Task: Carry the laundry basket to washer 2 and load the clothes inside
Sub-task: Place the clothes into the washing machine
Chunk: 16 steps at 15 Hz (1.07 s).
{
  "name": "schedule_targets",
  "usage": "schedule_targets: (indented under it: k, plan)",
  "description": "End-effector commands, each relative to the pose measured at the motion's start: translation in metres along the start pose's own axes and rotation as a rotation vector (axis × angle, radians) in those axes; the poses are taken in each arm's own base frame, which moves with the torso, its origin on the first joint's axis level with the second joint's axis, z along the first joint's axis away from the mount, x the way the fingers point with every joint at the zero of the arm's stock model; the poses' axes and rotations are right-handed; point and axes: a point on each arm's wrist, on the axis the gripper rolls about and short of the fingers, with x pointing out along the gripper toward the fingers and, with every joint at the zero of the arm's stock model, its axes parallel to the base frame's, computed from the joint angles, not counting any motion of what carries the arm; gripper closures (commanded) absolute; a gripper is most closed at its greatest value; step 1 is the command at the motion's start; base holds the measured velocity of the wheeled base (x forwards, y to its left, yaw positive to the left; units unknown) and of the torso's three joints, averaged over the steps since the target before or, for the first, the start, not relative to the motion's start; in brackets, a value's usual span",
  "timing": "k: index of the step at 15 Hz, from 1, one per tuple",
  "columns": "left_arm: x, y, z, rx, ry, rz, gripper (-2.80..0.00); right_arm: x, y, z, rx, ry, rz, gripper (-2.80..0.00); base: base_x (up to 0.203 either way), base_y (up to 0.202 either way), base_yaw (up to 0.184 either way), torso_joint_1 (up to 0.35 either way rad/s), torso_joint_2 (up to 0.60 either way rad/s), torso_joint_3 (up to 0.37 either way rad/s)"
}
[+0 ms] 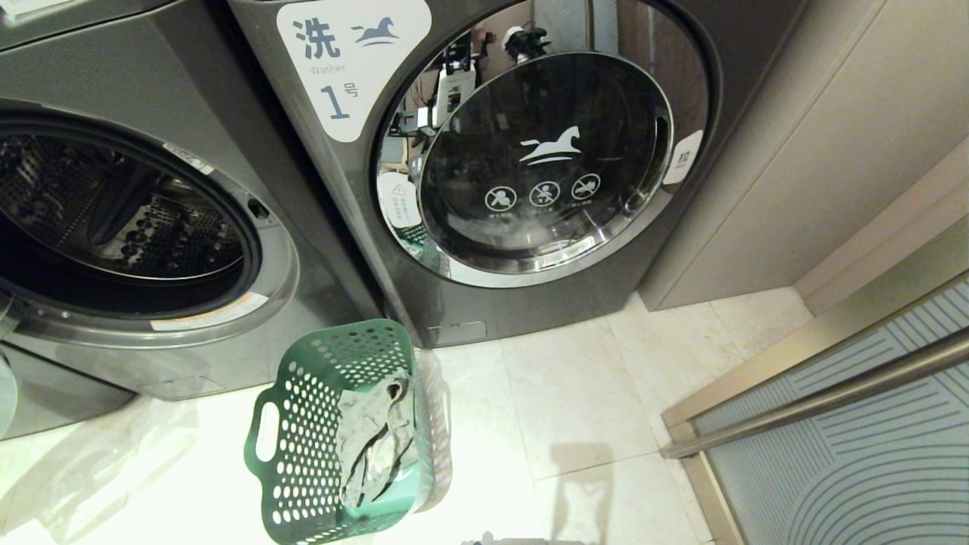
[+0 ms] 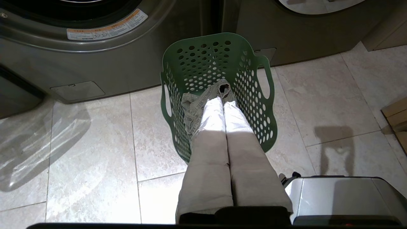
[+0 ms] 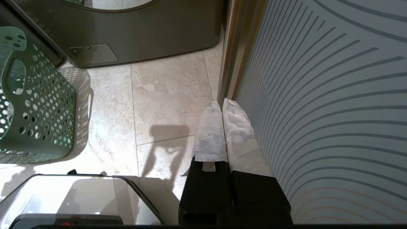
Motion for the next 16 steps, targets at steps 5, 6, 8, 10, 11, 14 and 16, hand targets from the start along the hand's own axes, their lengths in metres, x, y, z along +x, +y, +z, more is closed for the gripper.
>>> schedule_targets:
  k: [5,6,8,10,11,14,16]
  plan:
    - [0.0003,0.0000,-0.0002,-0.001,0.003,-0.002,0.00,0.0001,0.0000,0.0000,0.000,0.002,0.001,0.00,0.000,0.000,0.000,0.002,0.00,0.096]
    - [0.0002,0.0000,-0.0003,-0.001,0.001,0.000,0.00,0.0001,0.0000,0.0000,0.000,0.001,0.002,0.00,0.000,0.000,0.000,-0.003,0.00,0.193]
    - [0.0002,0.0000,-0.0003,-0.003,0.001,0.000,0.00,0.0001,0.0000,0.0000,0.000,0.002,0.000,0.00,0.000,0.000,0.000,0.002,0.00,0.197]
    - [0.0003,0.0000,-0.0002,-0.003,0.003,0.000,0.00,0.0001,0.0000,0.0000,0.000,0.002,0.000,0.00,0.000,0.000,0.000,0.002,0.00,0.206]
    - [0.0002,0.0000,-0.0001,-0.003,0.000,0.001,0.00,0.0001,0.0000,0.0000,0.000,0.001,0.000,0.00,0.000,0.000,0.000,0.002,0.01,0.207]
    - [0.0002,0.0000,-0.0002,-0.003,0.001,0.000,0.00,0.0001,0.0000,0.0000,0.000,0.002,0.001,0.00,0.000,0.000,0.000,0.003,0.00,0.201]
    - [0.0003,0.0000,-0.0002,-0.003,0.003,0.000,0.00,0.0001,0.0000,0.0000,0.000,0.002,0.001,0.00,0.000,0.000,0.000,0.002,0.00,0.203]
